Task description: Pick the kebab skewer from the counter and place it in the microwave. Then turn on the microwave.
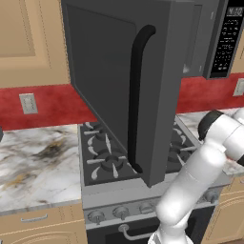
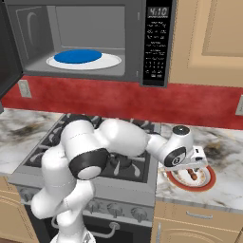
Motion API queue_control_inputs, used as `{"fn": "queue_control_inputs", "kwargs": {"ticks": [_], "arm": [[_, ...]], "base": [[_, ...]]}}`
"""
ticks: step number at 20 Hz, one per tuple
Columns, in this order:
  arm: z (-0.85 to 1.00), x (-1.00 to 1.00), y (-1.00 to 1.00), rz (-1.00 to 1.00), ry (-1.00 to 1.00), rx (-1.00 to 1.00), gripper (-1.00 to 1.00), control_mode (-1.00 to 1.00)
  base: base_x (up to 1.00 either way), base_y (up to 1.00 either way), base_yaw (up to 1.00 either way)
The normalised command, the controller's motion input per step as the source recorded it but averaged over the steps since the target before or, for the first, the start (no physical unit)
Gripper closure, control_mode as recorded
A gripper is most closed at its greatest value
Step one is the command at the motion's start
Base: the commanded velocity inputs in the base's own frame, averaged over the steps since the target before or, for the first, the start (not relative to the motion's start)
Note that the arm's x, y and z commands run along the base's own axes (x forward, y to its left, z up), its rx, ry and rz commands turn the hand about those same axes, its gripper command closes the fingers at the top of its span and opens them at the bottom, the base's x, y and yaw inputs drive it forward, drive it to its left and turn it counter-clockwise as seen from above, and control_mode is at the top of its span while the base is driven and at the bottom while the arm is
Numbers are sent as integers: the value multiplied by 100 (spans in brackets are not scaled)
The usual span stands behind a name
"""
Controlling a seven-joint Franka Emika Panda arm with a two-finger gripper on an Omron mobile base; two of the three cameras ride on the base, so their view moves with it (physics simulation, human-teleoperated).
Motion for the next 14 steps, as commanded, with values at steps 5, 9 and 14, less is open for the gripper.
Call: {"fn": "queue_control_inputs", "kwargs": {"ticks": [5, 9, 14], "arm": [[-11, 20, -27, 0, 0, 2, -100, -100], [-5, 19, -30, 0, 0, 2, -100, -100], [-5, 18, -28, 0, 1, 2, -100, -100]], "base": [[0, 0, 0], [0, 0, 0], [0, 0, 0]]}}
